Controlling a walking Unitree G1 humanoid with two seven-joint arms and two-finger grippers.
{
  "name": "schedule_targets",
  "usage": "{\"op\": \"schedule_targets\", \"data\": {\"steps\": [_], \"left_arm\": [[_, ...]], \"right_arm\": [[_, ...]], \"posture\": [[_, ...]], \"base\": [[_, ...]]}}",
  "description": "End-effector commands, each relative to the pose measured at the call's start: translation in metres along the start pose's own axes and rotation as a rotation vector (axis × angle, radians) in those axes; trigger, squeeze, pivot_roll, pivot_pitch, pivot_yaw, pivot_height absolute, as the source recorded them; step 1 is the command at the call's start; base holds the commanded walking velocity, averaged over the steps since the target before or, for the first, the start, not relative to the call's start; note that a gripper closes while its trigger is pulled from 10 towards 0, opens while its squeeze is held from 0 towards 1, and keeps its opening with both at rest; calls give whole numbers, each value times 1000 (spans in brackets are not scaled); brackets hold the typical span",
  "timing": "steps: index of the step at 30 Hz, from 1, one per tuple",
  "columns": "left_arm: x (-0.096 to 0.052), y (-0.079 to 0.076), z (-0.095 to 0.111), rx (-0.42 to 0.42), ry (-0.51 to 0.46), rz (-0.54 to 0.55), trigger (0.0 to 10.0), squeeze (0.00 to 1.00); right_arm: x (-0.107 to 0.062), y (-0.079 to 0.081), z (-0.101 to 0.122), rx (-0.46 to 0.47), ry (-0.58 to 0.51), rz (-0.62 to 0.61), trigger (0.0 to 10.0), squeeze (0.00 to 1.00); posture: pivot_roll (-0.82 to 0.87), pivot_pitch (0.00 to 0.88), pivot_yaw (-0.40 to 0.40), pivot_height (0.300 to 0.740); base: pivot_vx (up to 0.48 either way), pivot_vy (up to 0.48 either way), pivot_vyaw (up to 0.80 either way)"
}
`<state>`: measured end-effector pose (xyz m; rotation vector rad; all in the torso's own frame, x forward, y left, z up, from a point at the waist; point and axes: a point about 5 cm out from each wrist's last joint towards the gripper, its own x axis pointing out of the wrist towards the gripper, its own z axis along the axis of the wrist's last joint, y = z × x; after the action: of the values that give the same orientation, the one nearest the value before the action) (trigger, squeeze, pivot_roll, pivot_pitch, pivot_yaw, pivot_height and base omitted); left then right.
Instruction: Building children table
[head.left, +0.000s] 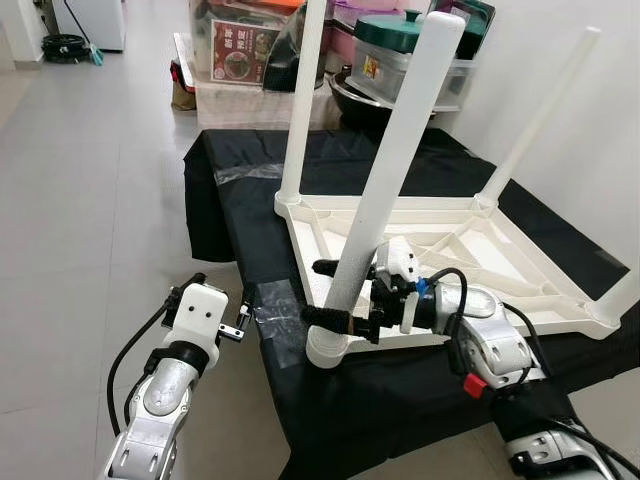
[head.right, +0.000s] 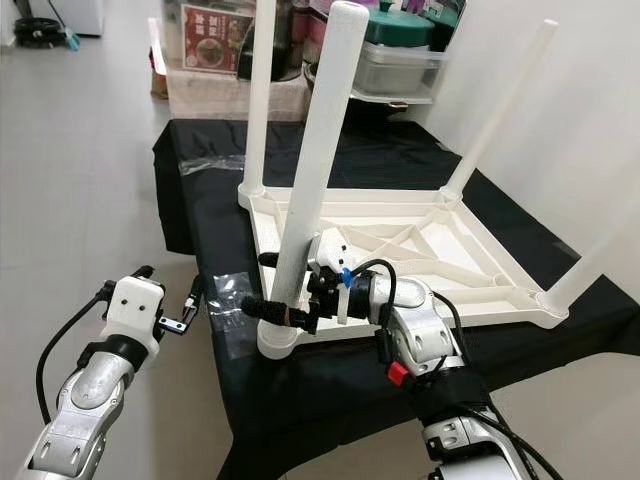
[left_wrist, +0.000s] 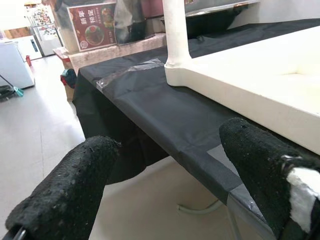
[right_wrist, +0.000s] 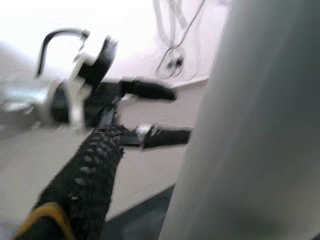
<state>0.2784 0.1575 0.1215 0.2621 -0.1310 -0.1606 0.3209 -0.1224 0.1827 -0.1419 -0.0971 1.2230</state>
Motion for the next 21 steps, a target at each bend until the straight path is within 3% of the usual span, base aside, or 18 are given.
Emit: {"op": "schedule_targets", "data": {"steps": [1, 3, 12, 14, 16, 17, 18, 19, 21], "left_arm": [[-1, -5, -3, 8, 7, -22, 10000, 0], [-1, -5, -3, 8, 7, -22, 10000, 0], [1, -5, -2, 9, 8, -33, 10000, 0], [1, -5, -2, 9, 8, -33, 10000, 0], [1, -7, -3, 6, 9, -38, 10000, 0], [1, -7, -3, 6, 9, -38, 10000, 0], [1, -8, -3, 4, 9, -42, 10000, 0], [1, -8, -3, 4, 9, -42, 10000, 0], [0, -10, -2, 1, 9, -47, 10000, 0]], "right_arm": [[-6, -7, 0, 17, -39, -125, 0, 0], [-6, -7, 0, 17, -39, -125, 0, 0], [-25, -13, -21, 39, 47, -481, 0, 0], [-25, -13, -21, 39, 47, -481, 0, 0], [-36, -23, -36, 102, 117, -760, 0, 0], [-36, -23, -36, 102, 117, -760, 0, 0], [-54, -32, -49, 125, 203, -1013, 0, 0], [-54, -32, -49, 125, 203, -1013, 0, 0], [-112, -38, -75, 181, 382, -1526, 0, 0]], "posture": [[64, 0, -157, 740], [64, 0, -157, 740], [42, 0, -141, 740], [42, 0, -141, 740], [32, 0, -137, 740], [32, 0, -137, 740], [36, 0, -137, 740], [36, 0, -137, 740], [37, 0, -137, 740]], "base": [[0, 0, 0], [0, 0, 0], [0, 0, 0], [0, 0, 0], [0, 0, 0], [0, 0, 0], [0, 0, 0], [0, 0, 0], [0, 0, 0]]}}
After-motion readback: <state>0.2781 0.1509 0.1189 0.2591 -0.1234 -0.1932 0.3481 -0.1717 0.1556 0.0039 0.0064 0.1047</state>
